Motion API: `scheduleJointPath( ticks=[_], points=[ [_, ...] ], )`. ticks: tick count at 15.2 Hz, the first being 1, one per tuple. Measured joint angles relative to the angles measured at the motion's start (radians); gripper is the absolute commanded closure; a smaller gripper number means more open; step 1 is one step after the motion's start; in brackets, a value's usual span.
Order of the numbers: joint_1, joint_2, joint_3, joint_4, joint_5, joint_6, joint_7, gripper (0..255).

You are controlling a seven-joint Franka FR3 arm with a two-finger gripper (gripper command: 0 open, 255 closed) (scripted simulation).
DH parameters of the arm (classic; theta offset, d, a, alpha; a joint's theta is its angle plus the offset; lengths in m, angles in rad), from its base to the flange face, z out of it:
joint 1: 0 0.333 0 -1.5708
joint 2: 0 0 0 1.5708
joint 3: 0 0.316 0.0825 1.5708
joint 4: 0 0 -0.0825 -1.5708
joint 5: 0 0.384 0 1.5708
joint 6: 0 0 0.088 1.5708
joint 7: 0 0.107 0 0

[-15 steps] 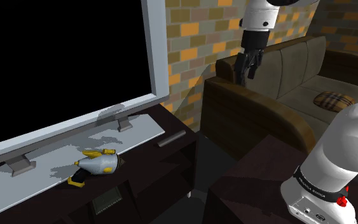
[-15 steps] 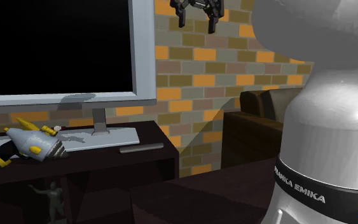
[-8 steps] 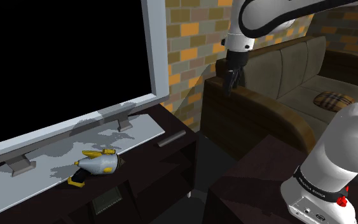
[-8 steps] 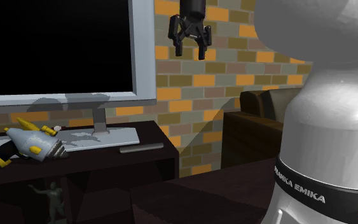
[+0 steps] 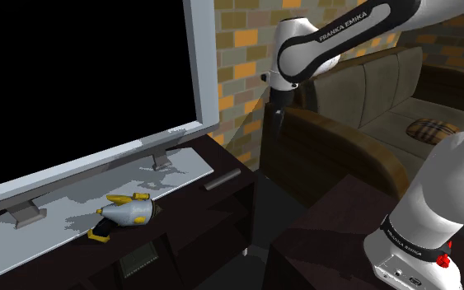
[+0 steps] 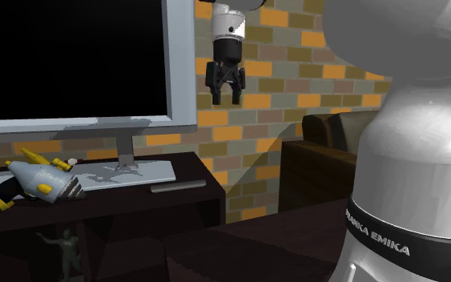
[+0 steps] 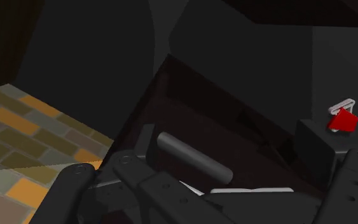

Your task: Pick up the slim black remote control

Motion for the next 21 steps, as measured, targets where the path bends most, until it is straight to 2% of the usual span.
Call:
scheduleJointPath(
  ticks=[5,9,17,21],
  points=[
    [0.024,0.186,0.000,0.048,-0.013,0.154,-0.140,0],
    [0.039,0.352,0.012,0.128,-0.024,0.254,-0.240,0],
    [0.062,0.630,0.050,0.291,-0.076,0.397,-0.409,0],
    [0.076,0.783,0.067,0.416,-0.117,0.439,-0.482,0]
  ],
)
